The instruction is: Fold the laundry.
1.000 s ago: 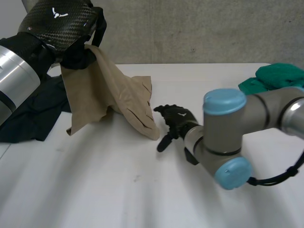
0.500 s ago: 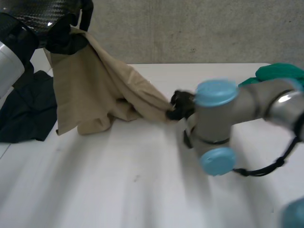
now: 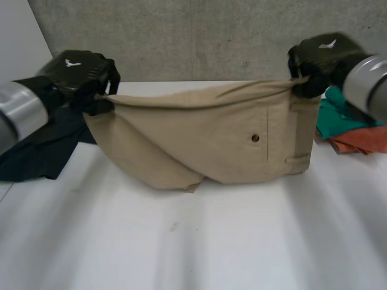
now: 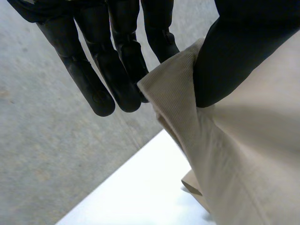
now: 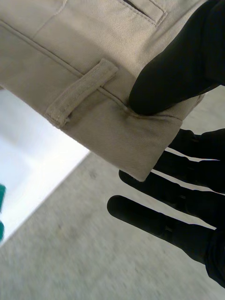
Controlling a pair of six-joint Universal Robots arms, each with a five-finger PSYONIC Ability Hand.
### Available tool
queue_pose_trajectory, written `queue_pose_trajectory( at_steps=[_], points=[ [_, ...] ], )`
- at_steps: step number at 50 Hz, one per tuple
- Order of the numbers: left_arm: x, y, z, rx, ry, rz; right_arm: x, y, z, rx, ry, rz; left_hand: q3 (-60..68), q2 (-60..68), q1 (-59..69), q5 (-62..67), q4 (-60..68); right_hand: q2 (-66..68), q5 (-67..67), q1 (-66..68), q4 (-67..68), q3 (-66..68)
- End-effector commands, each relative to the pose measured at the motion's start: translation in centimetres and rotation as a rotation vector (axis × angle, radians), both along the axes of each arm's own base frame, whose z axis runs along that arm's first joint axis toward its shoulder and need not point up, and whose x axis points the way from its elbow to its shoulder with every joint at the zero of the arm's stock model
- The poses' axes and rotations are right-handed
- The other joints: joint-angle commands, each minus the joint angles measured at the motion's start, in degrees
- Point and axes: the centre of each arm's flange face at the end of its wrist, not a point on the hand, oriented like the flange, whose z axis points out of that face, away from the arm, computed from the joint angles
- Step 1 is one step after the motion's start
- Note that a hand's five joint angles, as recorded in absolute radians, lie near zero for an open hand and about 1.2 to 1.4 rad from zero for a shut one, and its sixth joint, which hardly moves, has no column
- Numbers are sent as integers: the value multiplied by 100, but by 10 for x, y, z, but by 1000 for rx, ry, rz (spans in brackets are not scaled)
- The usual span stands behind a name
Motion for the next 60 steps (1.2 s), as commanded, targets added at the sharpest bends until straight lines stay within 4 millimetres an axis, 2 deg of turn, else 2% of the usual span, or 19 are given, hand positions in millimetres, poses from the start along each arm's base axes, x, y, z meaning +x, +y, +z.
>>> queue_pose_trajectory(
  at_steps=[1, 3, 4, 7, 8, 12, 15, 18, 23, 29, 33, 34, 37, 38, 43, 45, 48, 56, 60],
  points=[
    [-23, -69, -8, -128, 27, 42, 28, -51, -35, -74, 16, -79, 1156, 1124, 1217, 1346, 1112, 1229, 1325, 1545, 1135, 1192],
    [-27, -85, 4, -212, 51, 53, 32, -67, -29, -154, -18, -115, 1156, 1124, 1217, 1346, 1112, 1229, 1325, 1545, 1135, 1192],
    [-28, -99, 21, -318, 84, 67, 34, -74, -24, -204, -40, -131, 1156, 1124, 1217, 1346, 1112, 1229, 1325, 1545, 1135, 1192],
    [-32, -114, 50, -481, 152, 72, 41, -99, 7, -440, -165, -171, 1156, 1124, 1217, 1346, 1112, 1229, 1325, 1545, 1135, 1192],
    [-32, -119, 75, -596, 208, 80, 44, -107, 27, -578, -238, -172, 1156, 1124, 1217, 1346, 1112, 1229, 1325, 1545, 1135, 1192],
    [-29, -117, 129, -810, 386, 106, 48, -109, 69, -872, -397, -161, 1156, 1124, 1217, 1346, 1112, 1229, 1325, 1545, 1135, 1192],
    [-26, -113, 148, -866, 485, 118, 50, -104, 90, -1008, -467, -151, 1156, 1124, 1217, 1346, 1112, 1229, 1325, 1545, 1135, 1192],
    [-24, -109, 154, -848, 542, 102, 56, -99, 94, -1039, -477, -119, 1156, 1124, 1217, 1346, 1112, 1229, 1325, 1545, 1135, 1192],
    [-30, -112, 130, -746, 506, 47, 60, -101, 75, -924, -437, -100, 1156, 1124, 1217, 1346, 1112, 1229, 1325, 1545, 1135, 1192],
    [-32, -119, 86, -639, 419, 42, 56, -108, 18, -659, -343, -142, 1156, 1124, 1217, 1346, 1112, 1229, 1325, 1545, 1135, 1192],
    [-31, -123, 37, -498, 363, 56, 51, -102, -36, -452, -253, -164, 1156, 1124, 1217, 1346, 1112, 1229, 1325, 1545, 1135, 1192],
    [-31, -121, 14, -430, 337, 61, 49, -96, -58, -370, -216, -163, 1156, 1124, 1217, 1346, 1112, 1229, 1325, 1545, 1135, 1192],
    [-29, -116, -25, -303, 298, 69, 48, -82, -94, -252, -154, -150, 1156, 1124, 1217, 1346, 1112, 1229, 1325, 1545, 1135, 1192],
    [-29, -108, -49, -221, 267, 69, 47, -73, -114, -192, -119, -136, 1156, 1124, 1217, 1346, 1112, 1229, 1325, 1545, 1135, 1192],
    [-26, -74, -110, 3, 145, 50, 39, -48, -161, -53, -19, -93, 1156, 1124, 1217, 1346, 1112, 1229, 1325, 1545, 1135, 1192],
    [-23, -53, -126, 81, 77, 22, 35, -40, -165, -31, 10, -83, 1156, 1124, 1217, 1346, 1112, 1229, 1325, 1545, 1135, 1192],
    [-21, -28, -130, 136, -1, -15, 27, -24, -162, -10, 64, -64, 1156, 1124, 1217, 1346, 1112, 1229, 1325, 1545, 1135, 1192],
    [-8, 49, -97, 230, -224, -102, 5, 23, -124, 43, 247, -8, 1156, 1124, 1217, 1346, 1112, 1229, 1325, 1545, 1135, 1192],
    [0, 88, -80, 327, -336, -151, -9, 58, -113, 150, 397, 70, 1156, 1124, 1217, 1346, 1112, 1229, 1325, 1545, 1135, 1192]
  ],
)
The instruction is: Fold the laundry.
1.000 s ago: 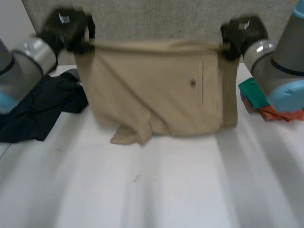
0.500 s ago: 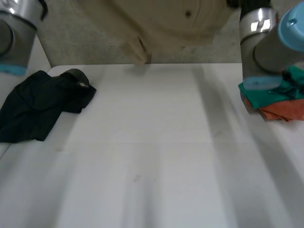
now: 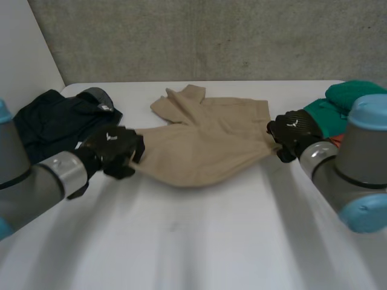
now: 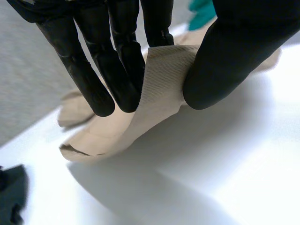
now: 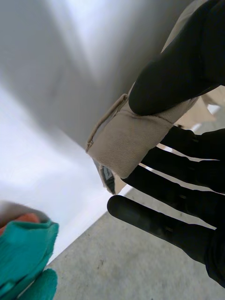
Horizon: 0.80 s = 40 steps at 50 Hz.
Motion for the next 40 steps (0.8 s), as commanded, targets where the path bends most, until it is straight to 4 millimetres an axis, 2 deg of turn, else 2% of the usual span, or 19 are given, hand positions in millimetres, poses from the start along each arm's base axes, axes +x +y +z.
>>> queue_pose_trajectory(
  at_steps=[1, 4, 7, 10, 14, 15, 17, 18, 22, 23, 26, 33, 34, 40],
  points=[
    [14, 74, 33, 178, -204, -100, -27, 62, 27, 185, 252, 112, 1153, 1121, 1217, 1345, 1110, 1229, 1253, 1545, 1126, 1181],
    [19, 109, 42, 323, -292, -189, -42, 96, 26, 337, 384, 199, 1153, 1121, 1217, 1345, 1110, 1229, 1253, 1545, 1126, 1181],
    [20, 135, 51, 412, -371, -301, -50, 115, 26, 415, 458, 287, 1153, 1121, 1217, 1345, 1110, 1229, 1253, 1545, 1126, 1181],
    [19, 142, 55, 402, -409, -371, -50, 113, 25, 380, 469, 326, 1153, 1121, 1217, 1345, 1110, 1229, 1253, 1545, 1126, 1181],
    [13, 123, 56, 261, -419, -401, -49, 100, 18, 368, 439, 296, 1005, 972, 1069, 1197, 962, 1229, 1253, 1545, 1126, 1181],
    [8, 109, 51, 213, -407, -391, -49, 93, 14, 368, 426, 273, 520, 488, 584, 713, 478, 1229, 1253, 1545, 1126, 1181],
    [3, 93, 46, 182, -392, -372, -47, 86, 10, 362, 407, 254, 164, 132, 228, 357, 121, 1229, 1253, 1545, 1126, 1181],
    [-1, 79, 40, 159, -376, -349, -46, 82, 8, 358, 397, 244, -821, -853, -756, -628, -863, 1229, 1253, 1545, 1126, 1181],
    [-7, 54, 30, 181, -353, -294, -44, 66, 1, 343, 333, 173, -4873, -4906, -4809, -4681, -4916, 1229, 1253, 1545, 1126, 1181],
    [-7, 51, 29, 184, -349, -285, -44, 64, 0, 342, 324, 164, -5151, -5183, -5087, -4958, -5193, 1229, 1253, 1545, 1126, 1181],
    [-8, 36, 29, 178, -329, -239, -44, 59, -3, 330, 304, 146, -5706, -5738, -5642, -5514, -5749, 1229, 1253, 1545, 1126, 1181],
    [-12, -3, 28, 82, -265, -129, -41, 57, -5, 292, 290, 146, -5742, -5774, -5678, -5550, -5785, 1229, 1253, 1545, 1126, 1181],
    [-15, -15, 24, 45, -247, -99, -39, 56, -5, 281, 286, 148, -5659, -5691, -5595, -5466, -5702, 1229, 1253, 1545, 1126, 1181],
    [-29, -46, 7, -24, -192, -29, -35, 56, -5, 256, 261, 146, -4616, -4648, -4552, -4424, -4659, 1229, 1253, 1545, 1126, 1181]
  ],
)
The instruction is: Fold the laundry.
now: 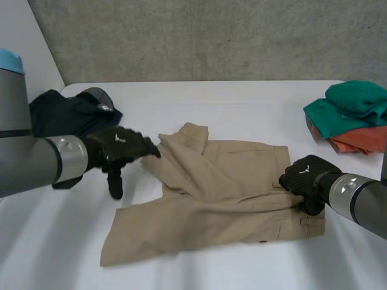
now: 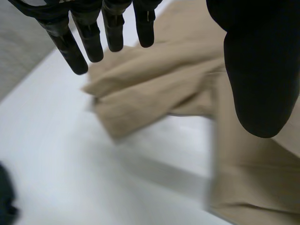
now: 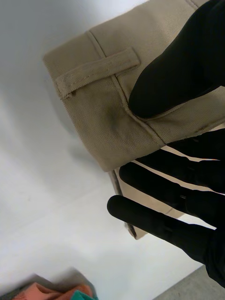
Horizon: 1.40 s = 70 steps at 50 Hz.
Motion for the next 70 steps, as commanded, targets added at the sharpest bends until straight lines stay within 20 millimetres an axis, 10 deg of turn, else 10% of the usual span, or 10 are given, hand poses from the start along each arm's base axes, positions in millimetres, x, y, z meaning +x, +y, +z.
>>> queue_pose_trajectory(
  at_steps=[1, 25, 31, 54, 64, 70],
  points=[
    [-19, -37, -22, -97, 66, 74, 6, 0, 0, -25, -30, 1, 1098, 1081, 1085, 1079, 1121, 1229, 1251, 1545, 1126, 1181],
    [-56, -70, -89, -74, 40, 66, 6, 4, 0, -32, -47, -4, 2260, 2244, 2248, 2242, 2283, 1229, 1251, 1545, 1126, 1181],
    [-58, -71, -98, -96, 4, 77, 6, 4, 0, -32, -47, -4, 5447, 5430, 5435, 5428, 5470, 1229, 1251, 1545, 1126, 1181],
    [-28, -43, -67, -282, -488, 258, 15, 21, -4, -16, -39, 42, 6599, 6583, 6587, 6581, 6622, 1229, 1251, 1545, 1126, 1181],
    [-17, -32, -41, -243, -439, 304, 17, 25, -1, -30, -39, 44, 382, 366, 370, 364, 405, 1229, 1251, 1545, 1126, 1181],
    [-15, -11, -12, -181, -241, 295, 18, 26, 0, -44, -44, 51, -401, -417, -413, -419, -378, 1229, 1251, 1545, 1126, 1181]
  ],
)
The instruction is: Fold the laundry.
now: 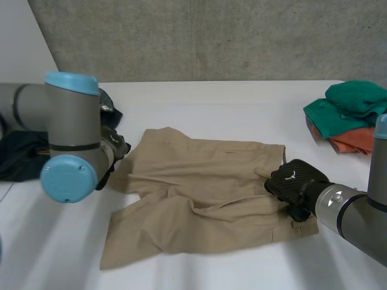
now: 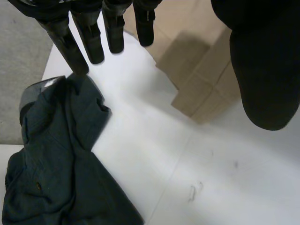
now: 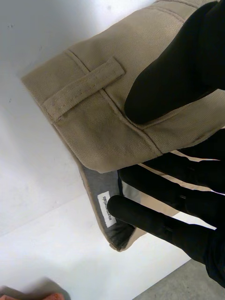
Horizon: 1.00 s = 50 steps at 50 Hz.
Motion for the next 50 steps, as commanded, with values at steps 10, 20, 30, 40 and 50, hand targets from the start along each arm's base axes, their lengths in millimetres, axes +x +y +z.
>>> queue_pose_trajectory(
  at_steps=[10, 20, 30, 40, 50],
  points=[
    [3, 78, 24, 301, 374, -103, -1, -1, 7, -34, -14, -1, 1087, 1121, 1211, 1094, 1151, 1229, 1222, 1549, 1126, 1181],
    [5, 90, 0, 414, 361, -110, -3, -1, 13, -52, -25, -8, 1624, 1658, 1748, 1631, 1688, 1229, 1222, 1549, 1126, 1181],
    [8, 115, 9, 494, 372, -126, -15, 19, 13, 20, 28, -8, 6688, 6722, 6812, 6696, 6753, 1229, 1222, 1549, 1126, 1181],
    [27, 171, 24, 663, 138, -339, -40, 56, 4, 179, 293, 237, 6688, 6722, 6812, 6696, 6753, 1229, 1222, 1549, 1126, 1181],
    [-2, 99, 39, 384, 194, -342, -18, -19, 3, 27, 32, -13, 6688, 6722, 6812, 6696, 6753, 1229, 1222, 1549, 1126, 1181]
  ],
)
